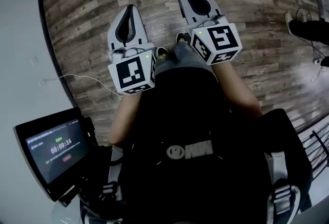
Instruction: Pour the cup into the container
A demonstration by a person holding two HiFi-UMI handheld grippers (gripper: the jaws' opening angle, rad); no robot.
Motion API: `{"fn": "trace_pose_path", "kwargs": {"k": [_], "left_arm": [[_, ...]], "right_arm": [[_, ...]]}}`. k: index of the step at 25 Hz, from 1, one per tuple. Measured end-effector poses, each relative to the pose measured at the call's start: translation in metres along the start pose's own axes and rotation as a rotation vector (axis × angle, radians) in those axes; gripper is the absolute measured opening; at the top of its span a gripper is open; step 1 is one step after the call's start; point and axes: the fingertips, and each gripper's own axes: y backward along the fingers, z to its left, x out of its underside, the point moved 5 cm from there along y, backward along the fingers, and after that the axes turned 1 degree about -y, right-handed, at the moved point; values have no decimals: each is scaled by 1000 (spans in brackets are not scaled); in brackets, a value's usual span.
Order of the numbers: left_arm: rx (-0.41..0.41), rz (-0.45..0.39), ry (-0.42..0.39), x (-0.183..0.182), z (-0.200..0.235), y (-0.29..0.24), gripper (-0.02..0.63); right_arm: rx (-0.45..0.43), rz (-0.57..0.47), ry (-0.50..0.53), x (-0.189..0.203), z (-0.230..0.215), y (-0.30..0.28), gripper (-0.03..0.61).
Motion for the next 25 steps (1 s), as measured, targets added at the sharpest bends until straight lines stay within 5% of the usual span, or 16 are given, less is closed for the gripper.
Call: {"fn": "trace_pose_path", "kwargs": {"k": [4,13,25], "left_arm": [[0,15,-39,-3,-24,-27,3],[-3,0,-16,-10,-9,-55,3],[5,-31,41,-15,106,-110,3]], "right_arm": [[2,-16,-41,1,-42,-4,-5],[10,-6,-30,-9,-48,-31,-5],[26,42,37,-35,-6,-160,-5]]}}
